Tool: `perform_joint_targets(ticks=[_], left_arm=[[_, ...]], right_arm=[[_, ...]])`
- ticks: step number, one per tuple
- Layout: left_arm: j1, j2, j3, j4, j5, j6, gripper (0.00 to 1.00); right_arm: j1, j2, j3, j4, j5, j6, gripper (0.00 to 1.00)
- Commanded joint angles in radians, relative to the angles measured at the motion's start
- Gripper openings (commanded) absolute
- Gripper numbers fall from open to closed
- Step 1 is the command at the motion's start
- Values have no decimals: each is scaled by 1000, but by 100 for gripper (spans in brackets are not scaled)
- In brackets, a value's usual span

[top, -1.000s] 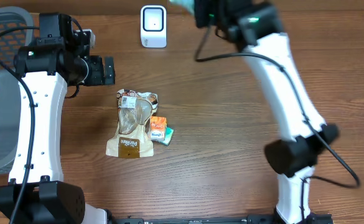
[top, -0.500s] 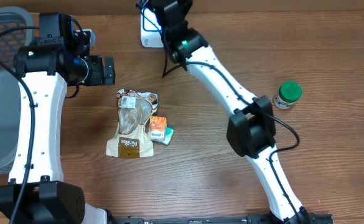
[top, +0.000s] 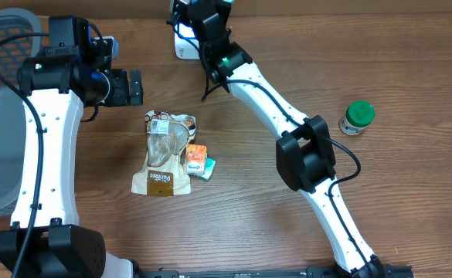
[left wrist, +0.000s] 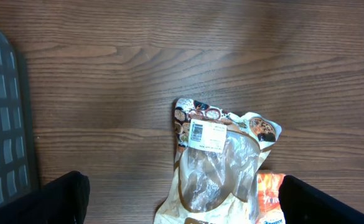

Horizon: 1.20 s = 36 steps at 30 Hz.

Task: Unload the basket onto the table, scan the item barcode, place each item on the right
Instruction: 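Hold the wipes pack under the white scanner with the right gripper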

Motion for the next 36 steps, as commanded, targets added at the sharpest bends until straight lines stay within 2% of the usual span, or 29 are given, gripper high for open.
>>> perform_joint_targets(ticks=[1, 11, 23, 34, 36], left_arm=[[5, 7, 19, 3, 8, 19, 100], [5, 7, 19, 3, 8, 19, 100], [5, 7, 19, 3, 8, 19, 99], [5, 7, 18, 3, 8, 19, 99], [5, 7, 19, 3, 8, 19, 100]], right_arm=[[7, -2, 21, 10, -22, -65, 4], [5, -2, -1, 50, 22, -83, 4], [12, -2, -71, 98, 5, -172, 4], [37, -6, -71, 182, 39, -171, 4], [41, -20, -71, 182, 53, -116, 4]])
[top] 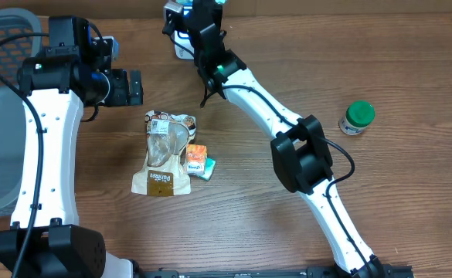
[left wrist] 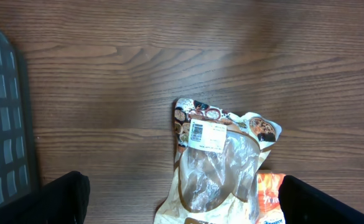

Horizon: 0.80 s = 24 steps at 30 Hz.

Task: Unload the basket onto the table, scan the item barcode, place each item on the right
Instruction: 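Hold the wipes pack under the white scanner with the right gripper, then carry the wipes pack right and set it beside the jar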

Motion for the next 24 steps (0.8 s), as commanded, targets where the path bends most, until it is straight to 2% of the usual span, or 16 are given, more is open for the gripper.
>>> perform_joint_targets(ticks=[1, 5, 9, 13, 16, 19, 24], left_arm=[[5, 7, 19, 3, 8, 19, 99], [5, 7, 19, 3, 8, 19, 100], [5, 7, 19, 3, 8, 19, 100], [5, 7, 19, 3, 8, 19, 100], [5, 7, 18, 3, 8, 19, 100], [5, 7, 18, 3, 8, 19, 99], [5, 7, 18, 3, 8, 19, 99]], right_arm=[[14, -37, 0, 14, 36, 118, 4], [11, -118, 0, -24, 56, 431, 4], [5, -230, 2, -156, 115, 729, 4], [5, -369, 2, -425, 139, 1061, 4], [0, -485, 2, -696, 68, 1329, 4], [-24, -580, 2, -949, -87, 1518, 4], [-121, -670, 2, -1276, -281, 1744, 4]])
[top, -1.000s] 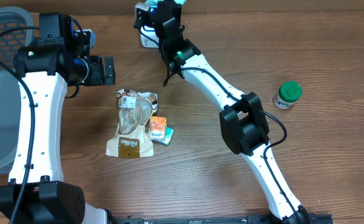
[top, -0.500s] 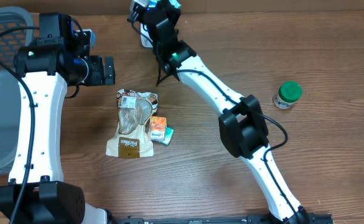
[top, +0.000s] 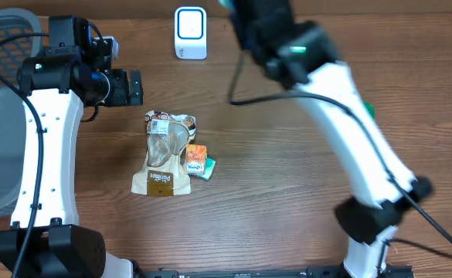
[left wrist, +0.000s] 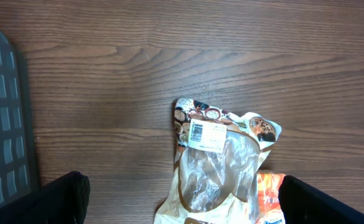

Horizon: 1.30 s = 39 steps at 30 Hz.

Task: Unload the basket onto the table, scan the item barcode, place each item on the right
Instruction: 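Carry the wipes pack right and set it beside the jar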

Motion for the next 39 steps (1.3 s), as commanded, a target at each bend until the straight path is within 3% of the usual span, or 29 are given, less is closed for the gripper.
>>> perform_joint_targets(ticks=[1, 5, 9, 16, 26, 31, 33, 34, 39], left_arm=[[5, 7, 18, 3, 8, 19, 100], [5, 7, 19, 3, 8, 19, 100], [5, 7, 18, 3, 8, 19, 100], [5, 7, 19, 3, 8, 19, 100], [5, 7, 19, 3, 8, 19, 100], [5, 7, 19, 3, 8, 19, 100], [5, 7, 19, 3, 8, 19, 99], [5, 7, 18, 3, 8, 19, 99], [5, 7, 19, 3, 8, 19, 99]], right_arm=[[-89, -25, 8, -127, -163, 299, 4], [-193, -14, -14, -332, -198, 437, 4], [-276, -10, -151, -373, -203, 475, 4], [-377, -10, -487, -216, -206, 475, 4], [-437, -10, -767, 92, -179, 470, 6], [-438, -9, -800, 101, -175, 451, 29], [-438, -10, -800, 100, -156, 428, 52], [-438, -10, -800, 100, -148, 428, 58], [-438, -11, -747, 57, -169, 409, 63]])
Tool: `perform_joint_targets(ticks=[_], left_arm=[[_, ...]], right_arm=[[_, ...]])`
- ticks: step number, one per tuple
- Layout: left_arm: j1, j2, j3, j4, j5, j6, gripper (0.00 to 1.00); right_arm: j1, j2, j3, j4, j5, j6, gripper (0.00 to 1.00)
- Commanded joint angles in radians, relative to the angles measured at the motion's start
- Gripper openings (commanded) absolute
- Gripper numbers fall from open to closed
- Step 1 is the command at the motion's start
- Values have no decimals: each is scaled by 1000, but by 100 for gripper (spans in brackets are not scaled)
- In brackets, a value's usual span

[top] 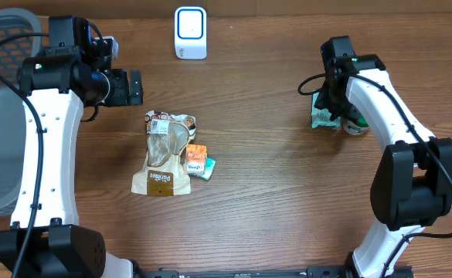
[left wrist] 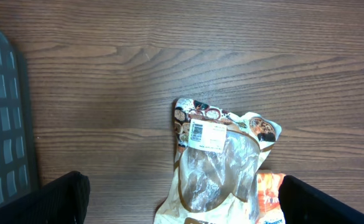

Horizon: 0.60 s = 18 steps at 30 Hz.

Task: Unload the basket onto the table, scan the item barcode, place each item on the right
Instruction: 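Carry the wipes pack right and set it beside the jar, then open the right gripper and move it back toward the center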

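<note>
The white barcode scanner (top: 189, 32) stands at the table's far edge. My right gripper (top: 327, 114) is at the right side, shut on a green and white packet (top: 319, 113), low beside the green-lidded jar (top: 355, 125). My left gripper (top: 127, 87) hangs open above the table with nothing between its fingers (left wrist: 60, 199). Below it lies a brown and clear snack bag (left wrist: 222, 165) with a white barcode label (left wrist: 205, 134) facing up. An orange packet (top: 197, 160) lies against the bag's right side.
A grey mesh basket fills the left edge of the table, and its rim (left wrist: 4, 124) also shows in the left wrist view. Bare wood lies between the snack bag and the right arm.
My right arm has moved from the top middle of the table to the right side, and its gripper now holds a green and white packet down beside the jar. The left arm has not moved.
My right gripper was over the scanner at the far edge at the two oldest moments. Then the arm was away from it, right of the scanner. Now it is by the jar with the green packet. The left gripper stayed open above the snack bag throughout.
</note>
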Motion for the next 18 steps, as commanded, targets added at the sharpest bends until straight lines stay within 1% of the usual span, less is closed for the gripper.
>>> perform_joint_targets(ticks=[1, 4, 6, 8, 10, 12, 17, 18], left_arm=[[5, 7, 19, 3, 8, 19, 99], [5, 7, 19, 3, 8, 19, 100], [5, 7, 19, 3, 8, 19, 100], [5, 7, 18, 3, 8, 19, 100], [5, 7, 19, 3, 8, 19, 99], [5, 7, 19, 3, 8, 19, 100], [5, 7, 19, 3, 8, 19, 100], [5, 7, 18, 3, 8, 19, 100]], right_arm=[[-3, -6, 67, -34, -13, -25, 63], [-2, -6, 135, -82, -177, -108, 63], [3, -6, 162, -90, -370, -181, 62], [11, -6, 163, -83, -575, -244, 59], [27, -5, 153, -73, -711, -251, 54], [51, -5, 142, -66, -765, -250, 52], [158, -4, 99, -48, -772, -188, 51], [187, -4, 86, -35, -773, -169, 49]])
